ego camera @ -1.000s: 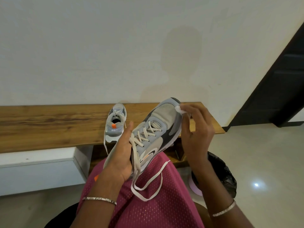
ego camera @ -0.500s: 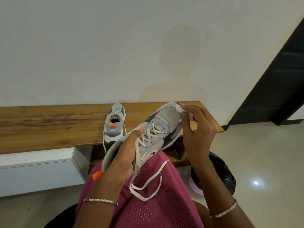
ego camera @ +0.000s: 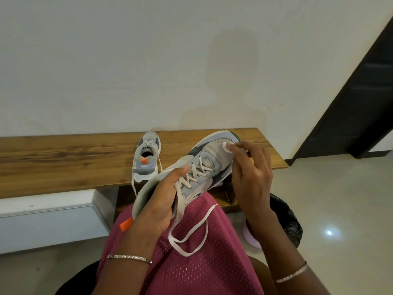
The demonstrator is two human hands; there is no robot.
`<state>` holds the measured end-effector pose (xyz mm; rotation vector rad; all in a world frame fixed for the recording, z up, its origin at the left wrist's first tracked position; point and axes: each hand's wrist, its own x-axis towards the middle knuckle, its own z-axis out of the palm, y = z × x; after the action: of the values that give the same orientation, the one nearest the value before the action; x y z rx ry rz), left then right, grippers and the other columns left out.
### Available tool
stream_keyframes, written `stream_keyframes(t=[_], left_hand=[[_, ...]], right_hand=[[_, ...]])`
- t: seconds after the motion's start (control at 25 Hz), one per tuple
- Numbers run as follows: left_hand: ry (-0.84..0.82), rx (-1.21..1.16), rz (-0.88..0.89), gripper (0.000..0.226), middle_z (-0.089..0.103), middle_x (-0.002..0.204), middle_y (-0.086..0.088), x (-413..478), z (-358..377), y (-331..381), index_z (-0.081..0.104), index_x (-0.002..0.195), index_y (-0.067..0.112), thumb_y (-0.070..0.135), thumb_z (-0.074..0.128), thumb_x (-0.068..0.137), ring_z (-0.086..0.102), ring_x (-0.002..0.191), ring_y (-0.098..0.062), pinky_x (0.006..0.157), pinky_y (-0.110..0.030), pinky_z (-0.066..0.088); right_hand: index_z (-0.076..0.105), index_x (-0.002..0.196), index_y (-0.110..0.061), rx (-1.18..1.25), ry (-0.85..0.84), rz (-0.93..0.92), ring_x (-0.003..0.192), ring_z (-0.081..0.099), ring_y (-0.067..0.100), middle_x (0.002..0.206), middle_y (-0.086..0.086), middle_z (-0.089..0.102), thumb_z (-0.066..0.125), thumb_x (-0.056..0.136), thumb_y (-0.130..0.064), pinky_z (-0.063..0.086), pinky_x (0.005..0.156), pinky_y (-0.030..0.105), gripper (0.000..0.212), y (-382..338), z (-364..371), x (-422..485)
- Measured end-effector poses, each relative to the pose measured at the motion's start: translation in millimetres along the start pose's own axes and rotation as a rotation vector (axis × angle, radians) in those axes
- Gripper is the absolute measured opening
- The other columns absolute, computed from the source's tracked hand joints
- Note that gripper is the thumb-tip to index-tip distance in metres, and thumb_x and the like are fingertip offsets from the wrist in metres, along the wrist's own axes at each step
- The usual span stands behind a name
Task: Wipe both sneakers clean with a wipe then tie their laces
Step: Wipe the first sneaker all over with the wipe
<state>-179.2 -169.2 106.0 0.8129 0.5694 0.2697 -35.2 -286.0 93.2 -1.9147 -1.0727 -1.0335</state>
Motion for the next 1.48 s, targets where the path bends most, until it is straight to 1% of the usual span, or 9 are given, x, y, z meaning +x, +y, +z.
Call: stream_keyframes(t=[0.32,0.52,0.84,0.96,1.08,1.2,1.32,1.4,1.48], left_hand=[[0.035,0.084,0.038,0.034,0.074,0.111,-0.024,1.3,-6.6,-0.7,0.07,0.118,0.002,0.021,0.058,0.093,0.073,0.1,-0.035,0.094,-0.042,0.054],[0.059,0.152,0.103,0.025,0.076,0.108,-0.021,2.7,-3.6,-4.8,0.073,0.112,0.007,0.017,0.059,0.095,0.073,0.101,-0.034,0.097,-0.045,0.054],[0.127,0.236,0.217,0.017,0.08,0.099,0.0,2.2,-6.7,-1.6,0.073,0.106,0.019,0.018,0.06,0.096,0.074,0.096,-0.013,0.077,-0.025,0.054],[0.132,0.191,0.175,0.019,0.079,0.103,-0.009,4.6,-6.0,-3.3,0.073,0.109,0.014,0.019,0.062,0.094,0.074,0.101,-0.023,0.089,-0.036,0.055],[0.138,0.23,0.177,0.019,0.078,0.104,-0.011,6.8,-6.2,-7.5,0.075,0.105,0.014,0.02,0.064,0.092,0.072,0.105,-0.024,0.097,-0.038,0.053],[0.139,0.225,0.192,0.014,0.079,0.093,-0.007,5.5,-9.0,-7.0,0.076,0.098,0.015,0.016,0.063,0.094,0.075,0.091,-0.017,0.08,-0.028,0.057],[0.135,0.225,0.23,0.015,0.078,0.077,0.001,1.6,-8.2,-4.1,0.074,0.092,0.014,0.012,0.06,0.095,0.074,0.072,-0.008,0.061,-0.016,0.053],[0.147,0.244,0.259,0.012,0.077,0.074,0.002,0.2,-7.0,-2.1,0.074,0.094,0.013,0.013,0.061,0.095,0.074,0.075,-0.01,0.068,-0.018,0.053],[0.136,0.237,0.277,0.013,0.079,0.09,-0.003,0.7,-6.6,-3.5,0.075,0.097,0.012,0.012,0.062,0.094,0.074,0.097,-0.02,0.087,-0.029,0.054]], right_hand=[[0.07,0.115,0.003,-0.04,-0.097,-0.069,0.104,0.051,0.025,0.11,0.017,0.068,0.069,0.085,0.006,0.056,0.081,0.036,0.03,-19.3,-0.4,-29.9],[0.071,0.113,0.002,-0.035,0.1,0.024,0.104,0.049,0.026,0.11,0.02,0.066,0.059,0.095,-0.007,0.05,0.079,0.03,0.023,-7.0,-6.6,-1.7],[0.071,0.113,0.0,0.01,-0.044,0.005,0.105,0.05,0.024,0.11,0.019,0.065,0.059,0.092,-0.003,0.055,0.073,0.032,0.025,-26.6,4.5,-10.7],[0.072,0.111,-0.002,-0.028,0.081,0.094,0.106,0.048,0.026,0.111,0.019,0.065,0.053,0.094,-0.01,0.049,0.075,0.028,0.026,-13.7,0.7,7.5],[0.071,0.113,-0.001,0.01,0.022,0.096,0.105,0.051,0.026,0.11,0.017,0.065,0.059,0.092,0.0,0.052,0.075,0.032,0.024,-29.2,9.1,-1.8],[0.07,0.115,-0.001,0.037,-0.057,0.057,0.105,0.053,0.027,0.112,0.016,0.064,0.064,0.088,0.005,0.056,0.075,0.037,0.028,-36.1,12.3,-9.8],[0.07,0.114,0.0,0.001,0.025,0.111,0.108,0.049,0.026,0.114,0.018,0.064,0.05,0.095,-0.01,0.055,0.074,0.035,0.029,-28.0,8.6,-0.6],[0.07,0.115,0.0,-0.004,0.066,0.148,0.108,0.047,0.025,0.114,0.019,0.064,0.046,0.096,-0.012,0.052,0.075,0.031,0.033,-31.2,8.6,3.9],[0.07,0.117,-0.001,0.028,0.05,0.146,0.108,0.05,0.025,0.114,0.017,0.064,0.049,0.097,-0.008,0.05,0.079,0.029,0.029,-42.5,11.9,1.2]])
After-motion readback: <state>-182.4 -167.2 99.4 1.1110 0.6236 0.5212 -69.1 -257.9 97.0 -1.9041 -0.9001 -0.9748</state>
